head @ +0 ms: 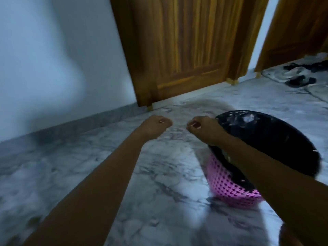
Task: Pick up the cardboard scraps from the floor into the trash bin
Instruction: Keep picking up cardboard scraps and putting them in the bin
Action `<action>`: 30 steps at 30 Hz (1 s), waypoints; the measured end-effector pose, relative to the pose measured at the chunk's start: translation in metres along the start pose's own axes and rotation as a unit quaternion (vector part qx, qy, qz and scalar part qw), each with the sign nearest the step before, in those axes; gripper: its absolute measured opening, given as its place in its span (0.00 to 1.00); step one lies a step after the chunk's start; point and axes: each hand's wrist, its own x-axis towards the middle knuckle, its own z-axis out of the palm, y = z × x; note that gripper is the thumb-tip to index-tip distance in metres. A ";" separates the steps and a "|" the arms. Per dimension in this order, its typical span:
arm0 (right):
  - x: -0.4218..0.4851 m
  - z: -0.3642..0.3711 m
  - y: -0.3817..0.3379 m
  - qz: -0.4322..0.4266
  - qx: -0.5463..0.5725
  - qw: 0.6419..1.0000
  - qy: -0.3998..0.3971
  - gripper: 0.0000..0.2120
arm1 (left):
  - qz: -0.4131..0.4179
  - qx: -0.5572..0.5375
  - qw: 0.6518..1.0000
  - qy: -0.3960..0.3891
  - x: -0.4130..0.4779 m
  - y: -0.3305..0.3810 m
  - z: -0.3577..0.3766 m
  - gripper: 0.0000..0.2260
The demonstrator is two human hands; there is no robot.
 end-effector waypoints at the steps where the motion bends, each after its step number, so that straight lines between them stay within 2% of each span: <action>1: 0.004 0.023 -0.022 -0.023 0.002 0.999 -0.028 0.11 | -0.013 0.003 1.000 0.014 -0.013 -0.022 -0.023 0.10; 3: 0.009 0.071 -0.068 -0.068 -0.004 0.995 -0.074 0.10 | -0.047 0.006 0.998 0.049 -0.045 -0.069 -0.069 0.11; 6: 0.008 0.144 -0.139 -0.124 -0.024 0.982 -0.137 0.09 | -0.099 0.008 0.991 0.093 -0.105 -0.144 -0.133 0.07; 8: 0.005 0.192 -0.186 -0.152 -0.032 0.971 -0.180 0.10 | -0.139 0.007 0.984 0.115 -0.147 -0.191 -0.170 0.09; 11: -0.004 0.259 -0.254 -0.181 -0.046 0.952 -0.244 0.11 | -0.195 0.007 0.970 0.145 -0.210 -0.251 -0.220 0.12; 16: -0.016 0.347 -0.327 -0.202 -0.085 0.923 -0.315 0.13 | -0.262 -0.023 0.947 0.186 -0.286 -0.324 -0.272 0.09; 25: 0.000 0.485 -0.359 -0.252 -0.147 0.862 -0.414 0.16 | -0.357 -0.083 0.899 0.238 -0.321 -0.440 -0.267 0.11; 30: 0.027 0.553 -0.354 -0.273 -0.181 0.838 -0.436 0.21 | -0.440 -0.101 0.843 0.291 -0.319 -0.515 -0.252 0.15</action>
